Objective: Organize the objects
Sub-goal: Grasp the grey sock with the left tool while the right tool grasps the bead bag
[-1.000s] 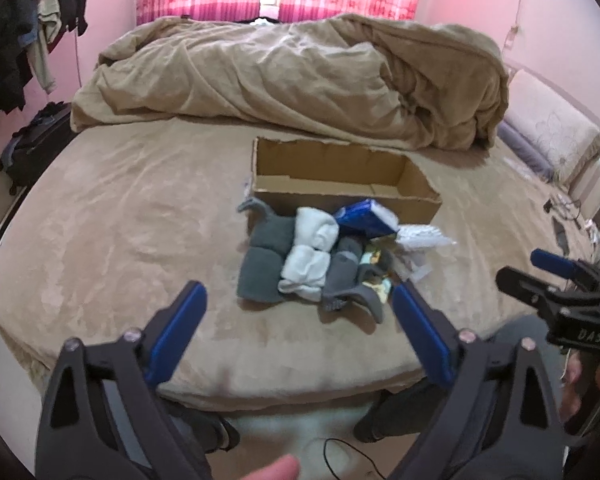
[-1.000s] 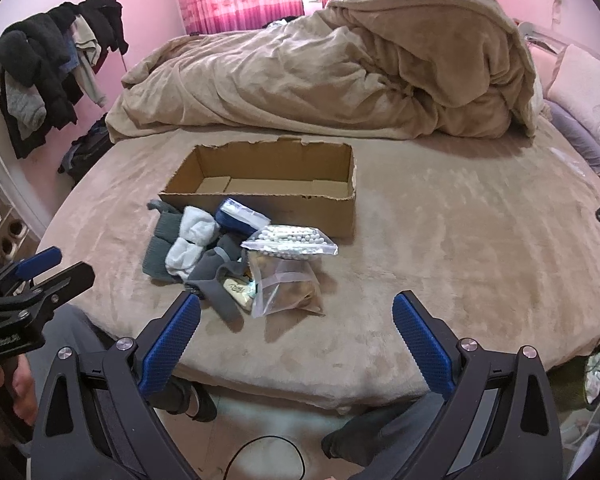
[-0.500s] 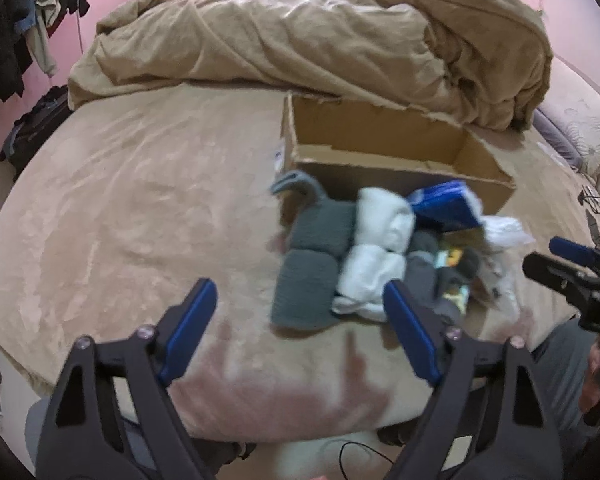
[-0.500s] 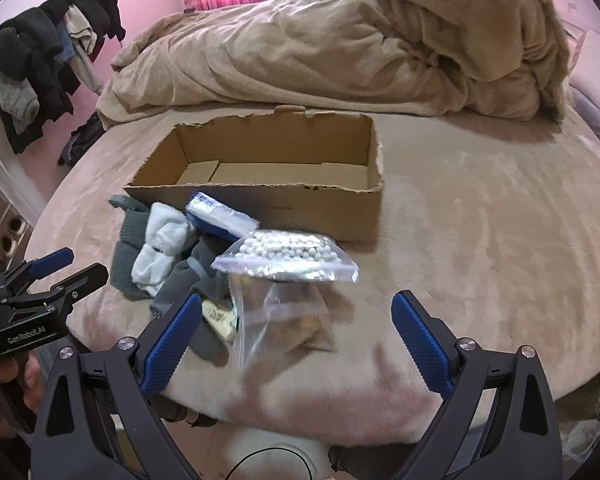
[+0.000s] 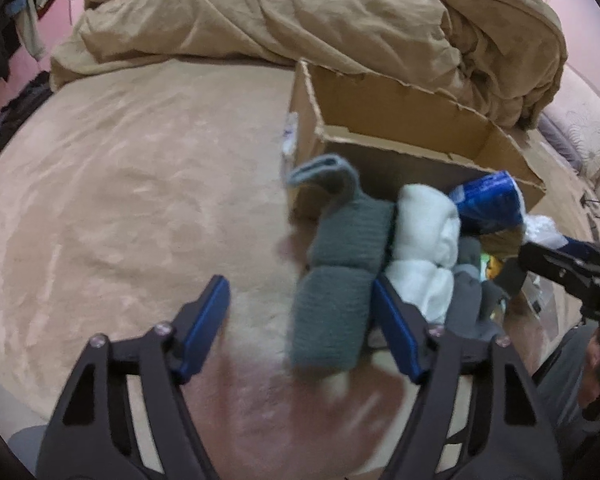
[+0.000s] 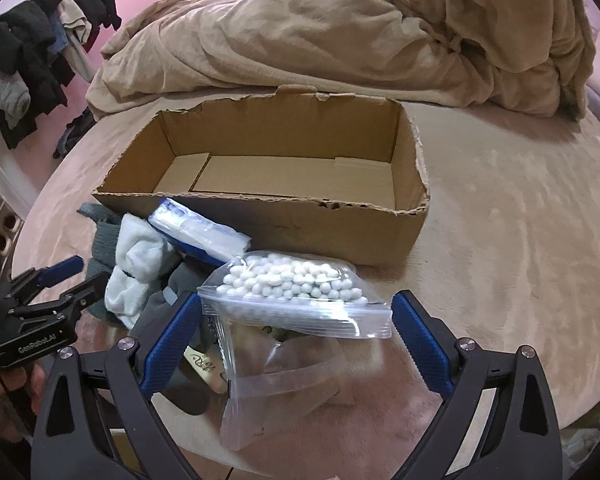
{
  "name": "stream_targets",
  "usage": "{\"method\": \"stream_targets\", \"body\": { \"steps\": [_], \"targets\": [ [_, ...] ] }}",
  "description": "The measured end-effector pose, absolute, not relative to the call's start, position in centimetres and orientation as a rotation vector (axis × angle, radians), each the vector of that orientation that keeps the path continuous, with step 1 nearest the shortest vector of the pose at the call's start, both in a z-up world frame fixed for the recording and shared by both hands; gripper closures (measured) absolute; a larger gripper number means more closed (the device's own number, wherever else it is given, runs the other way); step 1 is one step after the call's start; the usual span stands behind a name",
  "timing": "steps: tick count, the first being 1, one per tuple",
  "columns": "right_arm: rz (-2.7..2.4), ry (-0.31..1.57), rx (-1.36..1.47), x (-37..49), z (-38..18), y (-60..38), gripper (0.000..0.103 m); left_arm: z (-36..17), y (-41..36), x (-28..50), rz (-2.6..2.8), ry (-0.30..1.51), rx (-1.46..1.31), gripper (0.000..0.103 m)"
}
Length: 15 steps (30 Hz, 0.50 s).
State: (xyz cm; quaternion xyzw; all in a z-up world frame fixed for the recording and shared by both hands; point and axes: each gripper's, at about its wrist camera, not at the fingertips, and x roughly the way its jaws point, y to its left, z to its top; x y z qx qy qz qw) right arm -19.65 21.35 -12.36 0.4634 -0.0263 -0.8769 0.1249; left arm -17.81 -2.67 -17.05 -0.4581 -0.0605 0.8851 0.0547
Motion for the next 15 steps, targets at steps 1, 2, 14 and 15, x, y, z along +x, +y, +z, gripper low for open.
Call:
{"method": "stream_targets", "body": {
  "steps": [1, 2, 14, 15],
  "targets": [
    [-2.548, -0.091, 1.345, -19.7, -12.4, 21.4, 0.014, -17.2, -2.6, -17.9, 2.678, -0.190, -1.392, 0.035],
    [-2.539, -0.105, 1.335, -19.7, -12.4, 21.4, 0.019, -17.3, -2.5, -18.0, 2.668, -0.200, -1.387, 0.041],
    [-2.542, -0.121, 1.251, -19.2, -11.7, 21.9, 0.071, -15.7, -1.4, -16.0, 2.659, -0.201, -1.283, 0.071],
    [-2.541, -0.134, 1.240, -19.1, -11.5, 22.1, 0.071, -15.6, -1.5, -15.9, 2.663, -0.201, -1.275, 0.072]
  ]
}}
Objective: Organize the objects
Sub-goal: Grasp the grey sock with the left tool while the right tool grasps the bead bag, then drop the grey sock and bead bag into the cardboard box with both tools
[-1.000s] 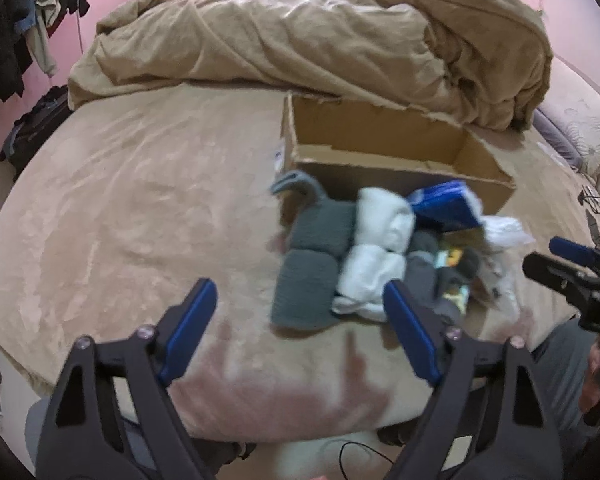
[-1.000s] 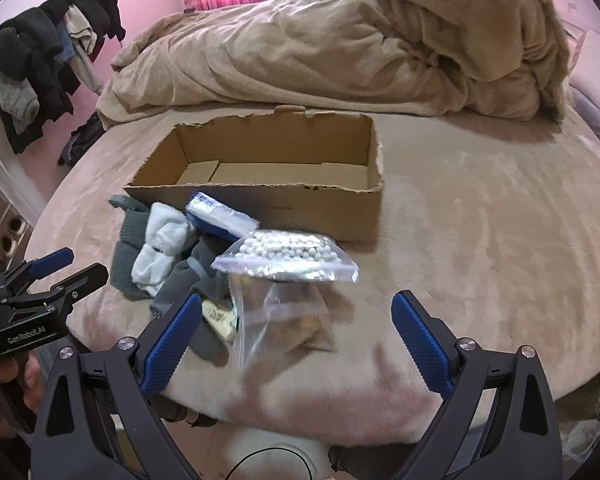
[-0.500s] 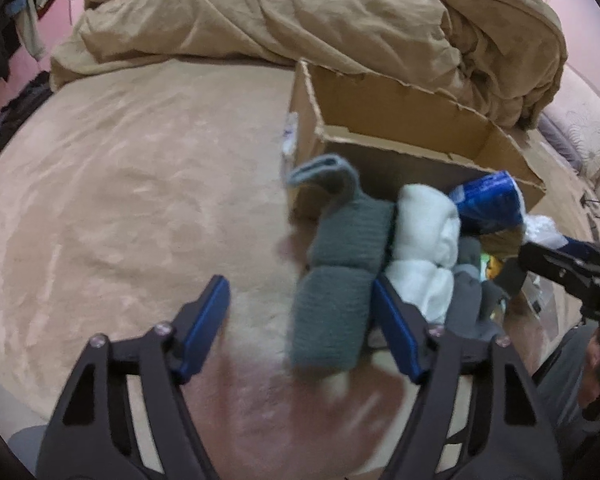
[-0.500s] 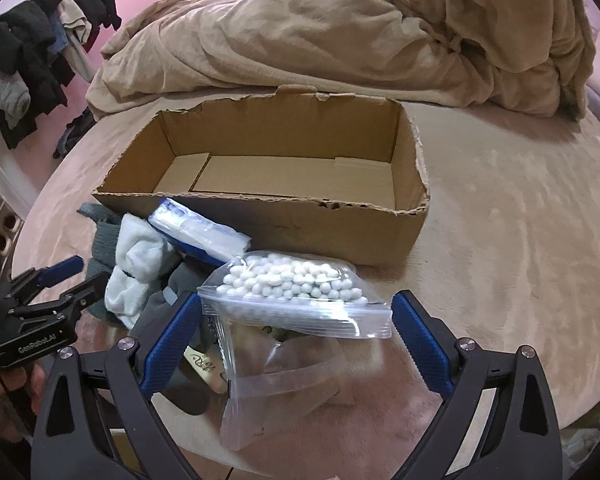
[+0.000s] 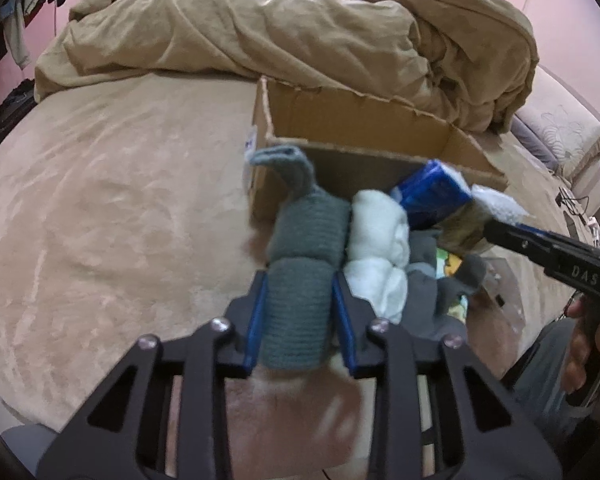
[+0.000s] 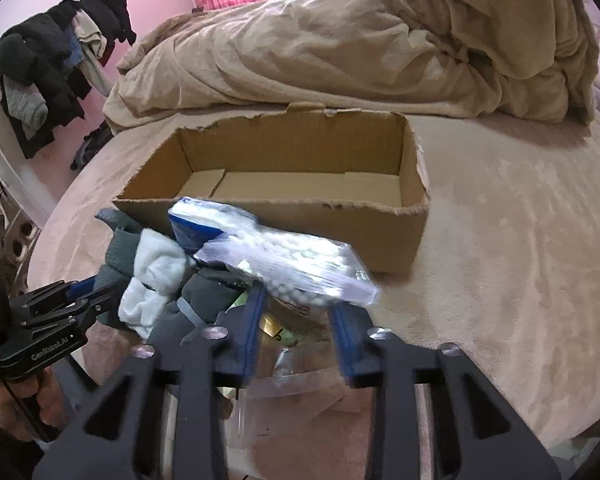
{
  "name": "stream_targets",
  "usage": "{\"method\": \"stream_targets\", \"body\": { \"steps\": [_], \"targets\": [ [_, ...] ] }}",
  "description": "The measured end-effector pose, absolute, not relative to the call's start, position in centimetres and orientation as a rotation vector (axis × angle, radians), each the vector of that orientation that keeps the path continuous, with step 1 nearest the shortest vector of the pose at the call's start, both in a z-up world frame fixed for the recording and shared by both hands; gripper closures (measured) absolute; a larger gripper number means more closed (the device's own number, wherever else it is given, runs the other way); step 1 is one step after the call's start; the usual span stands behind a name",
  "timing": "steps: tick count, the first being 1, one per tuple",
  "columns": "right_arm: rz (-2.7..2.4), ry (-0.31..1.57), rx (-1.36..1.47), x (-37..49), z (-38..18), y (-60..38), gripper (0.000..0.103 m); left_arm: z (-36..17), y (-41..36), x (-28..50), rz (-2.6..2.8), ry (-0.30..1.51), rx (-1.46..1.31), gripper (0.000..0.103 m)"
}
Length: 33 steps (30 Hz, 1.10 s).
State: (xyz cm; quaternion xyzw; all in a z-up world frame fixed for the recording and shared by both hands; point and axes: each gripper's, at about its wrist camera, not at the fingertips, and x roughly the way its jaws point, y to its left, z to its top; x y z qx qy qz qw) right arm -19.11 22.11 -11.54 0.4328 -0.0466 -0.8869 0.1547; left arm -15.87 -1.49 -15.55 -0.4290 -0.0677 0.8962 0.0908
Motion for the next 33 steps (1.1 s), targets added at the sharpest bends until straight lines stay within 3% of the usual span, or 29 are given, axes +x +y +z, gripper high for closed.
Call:
{"method": "stream_targets", "body": {
  "steps": [11, 19, 33],
  "targets": [
    [-2.590, -0.111, 1.138, -17.2, -8.5, 22.7, 0.072, -11.6, -2.3, -13.8, 2.725, -0.237, -1.198, 0.073],
    [-2.632, -0.130, 1.055, -14.6, -4.6, 23.8, 0.072, -6.6, -2.6, -11.6, 2.716, -0.339, -1.111, 0.073],
    [-2.690, -0.183, 0.852, -12.2, 3.0, 26.3, 0.072, 2.2, -0.2, -11.6, 2.741, -0.337, -0.915, 0.073]
  ]
}}
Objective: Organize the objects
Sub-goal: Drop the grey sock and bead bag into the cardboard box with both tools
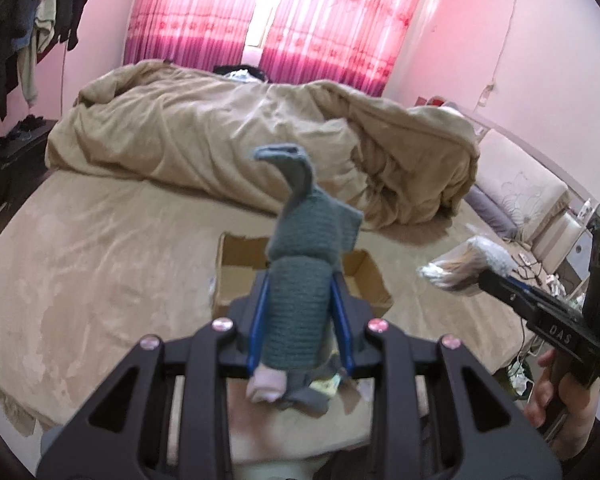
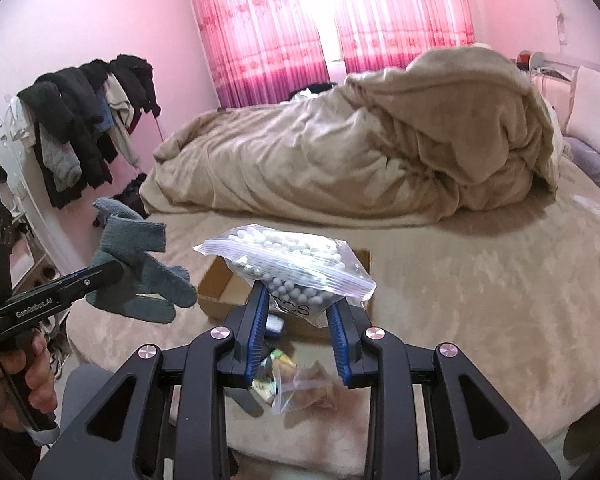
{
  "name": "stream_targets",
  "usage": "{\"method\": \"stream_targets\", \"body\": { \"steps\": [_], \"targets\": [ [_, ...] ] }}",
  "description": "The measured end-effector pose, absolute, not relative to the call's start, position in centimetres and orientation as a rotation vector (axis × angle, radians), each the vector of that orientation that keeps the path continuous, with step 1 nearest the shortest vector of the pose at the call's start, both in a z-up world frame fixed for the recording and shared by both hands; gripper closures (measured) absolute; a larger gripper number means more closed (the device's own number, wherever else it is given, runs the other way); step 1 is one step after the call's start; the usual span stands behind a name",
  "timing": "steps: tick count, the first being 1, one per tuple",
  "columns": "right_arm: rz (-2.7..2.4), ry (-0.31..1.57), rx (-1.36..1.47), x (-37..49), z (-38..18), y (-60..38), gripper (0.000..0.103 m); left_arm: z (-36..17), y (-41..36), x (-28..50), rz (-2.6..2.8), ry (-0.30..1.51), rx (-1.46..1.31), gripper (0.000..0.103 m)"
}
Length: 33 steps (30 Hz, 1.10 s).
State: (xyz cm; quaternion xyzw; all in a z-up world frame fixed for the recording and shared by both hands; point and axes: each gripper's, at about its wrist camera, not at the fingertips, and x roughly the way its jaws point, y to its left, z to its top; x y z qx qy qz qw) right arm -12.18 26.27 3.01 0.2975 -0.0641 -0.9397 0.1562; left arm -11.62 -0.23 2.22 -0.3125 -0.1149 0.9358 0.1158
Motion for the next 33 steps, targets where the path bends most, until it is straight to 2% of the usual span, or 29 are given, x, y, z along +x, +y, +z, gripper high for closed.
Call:
{"method": "stream_targets", "body": {
  "steps": [10, 23, 33],
  "targets": [
    [-2.618, -0.263, 0.859, -15.8, 3.1, 27.2, 0.072, 1.7, 2.7, -16.3, 2.720, -0.325, -0.918, 0.073],
    [-2.451, -0.269, 1.128, -23.7, -5.5, 25.5, 0.073, -7.5, 5.9, -23.3, 2.677, -0.319, -1.067, 0.073],
    [-2.439, -0.294, 1.178, -26.5, -9.3, 25.7, 0.075, -12.5, 7.0, -27.5, 2.637, -0.375, -1.205, 0.072]
  ]
}}
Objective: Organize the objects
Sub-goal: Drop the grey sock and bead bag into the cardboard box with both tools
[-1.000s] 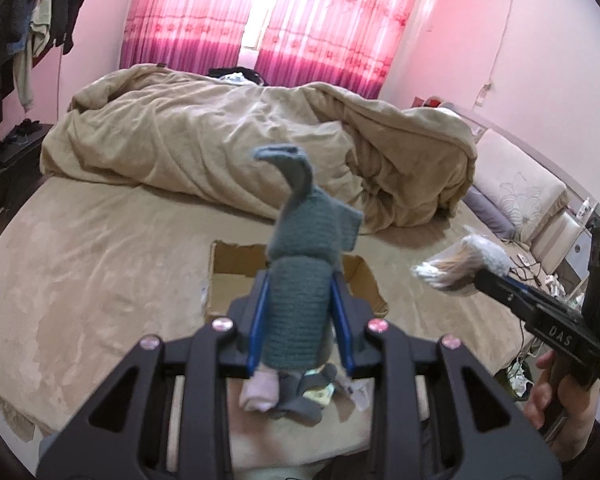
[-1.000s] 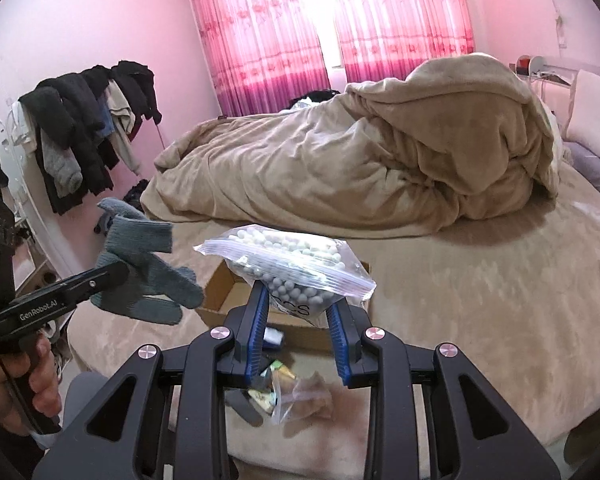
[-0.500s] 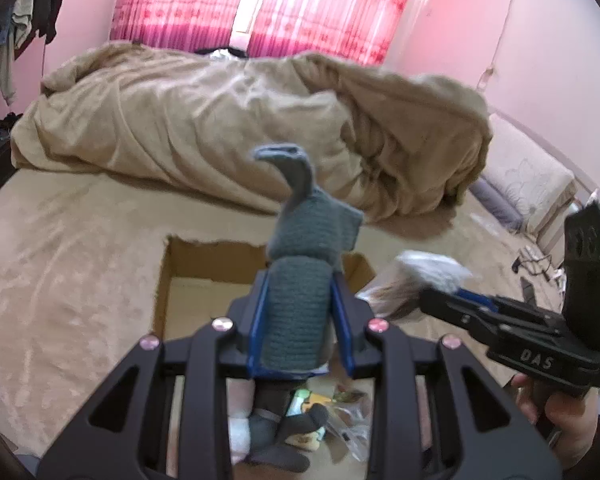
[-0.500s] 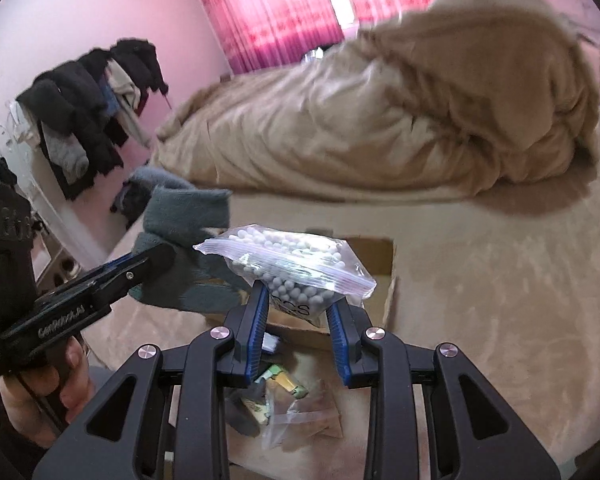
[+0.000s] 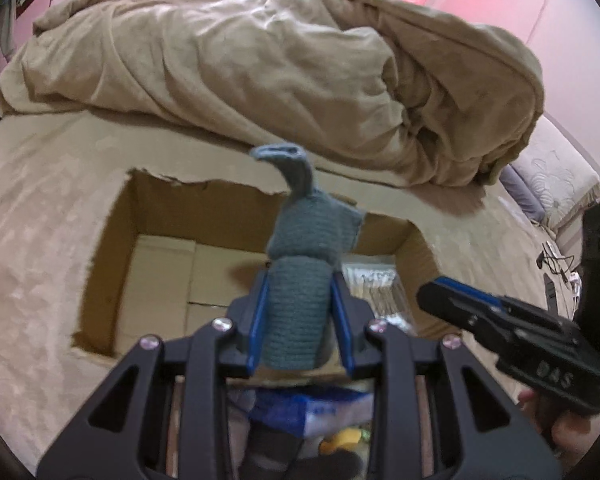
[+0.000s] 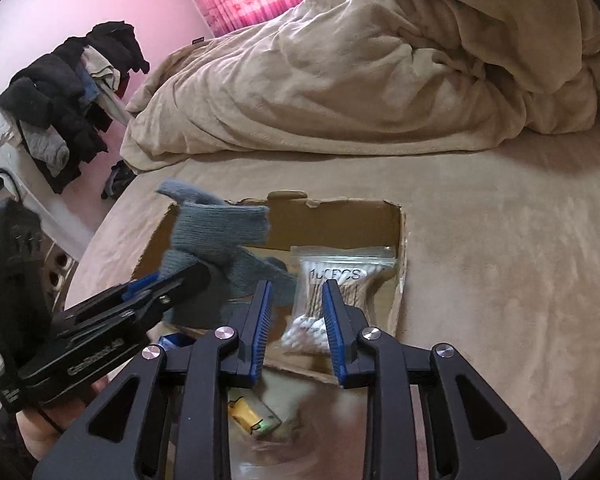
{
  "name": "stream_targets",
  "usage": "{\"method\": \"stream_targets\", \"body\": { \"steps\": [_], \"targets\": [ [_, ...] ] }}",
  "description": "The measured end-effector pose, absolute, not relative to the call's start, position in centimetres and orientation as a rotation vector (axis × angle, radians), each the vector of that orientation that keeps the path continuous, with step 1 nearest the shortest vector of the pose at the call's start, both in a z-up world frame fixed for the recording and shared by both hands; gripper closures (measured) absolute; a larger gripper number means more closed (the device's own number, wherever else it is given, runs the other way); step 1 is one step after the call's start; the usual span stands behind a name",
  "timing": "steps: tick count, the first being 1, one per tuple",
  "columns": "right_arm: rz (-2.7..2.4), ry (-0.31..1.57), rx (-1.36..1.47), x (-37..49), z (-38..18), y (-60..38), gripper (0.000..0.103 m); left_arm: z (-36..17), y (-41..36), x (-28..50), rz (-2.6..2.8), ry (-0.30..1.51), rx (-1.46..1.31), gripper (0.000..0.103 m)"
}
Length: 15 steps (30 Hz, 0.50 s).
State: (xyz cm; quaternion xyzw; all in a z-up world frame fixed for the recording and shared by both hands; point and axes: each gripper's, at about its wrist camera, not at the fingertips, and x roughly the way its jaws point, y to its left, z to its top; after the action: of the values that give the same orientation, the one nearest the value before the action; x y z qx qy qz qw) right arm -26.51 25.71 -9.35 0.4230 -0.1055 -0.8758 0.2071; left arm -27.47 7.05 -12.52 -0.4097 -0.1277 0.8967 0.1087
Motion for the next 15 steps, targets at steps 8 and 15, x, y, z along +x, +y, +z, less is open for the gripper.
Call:
{"method": "stream_targets", "body": {
  "steps": [8, 15],
  "targets": [
    [-2.455, -0.268, 1.193, -26.3, -10.0, 26.0, 0.075, -14.9, 8.5, -29.4, 2.598, -0.291, -1.357, 0.068],
    [-2.501, -0.231, 1.176, -25.4, -8.8, 26.0, 0.065, -13.0, 6.9, -28.4, 2.660, -0.292, -1.375, 0.023]
  ]
}}
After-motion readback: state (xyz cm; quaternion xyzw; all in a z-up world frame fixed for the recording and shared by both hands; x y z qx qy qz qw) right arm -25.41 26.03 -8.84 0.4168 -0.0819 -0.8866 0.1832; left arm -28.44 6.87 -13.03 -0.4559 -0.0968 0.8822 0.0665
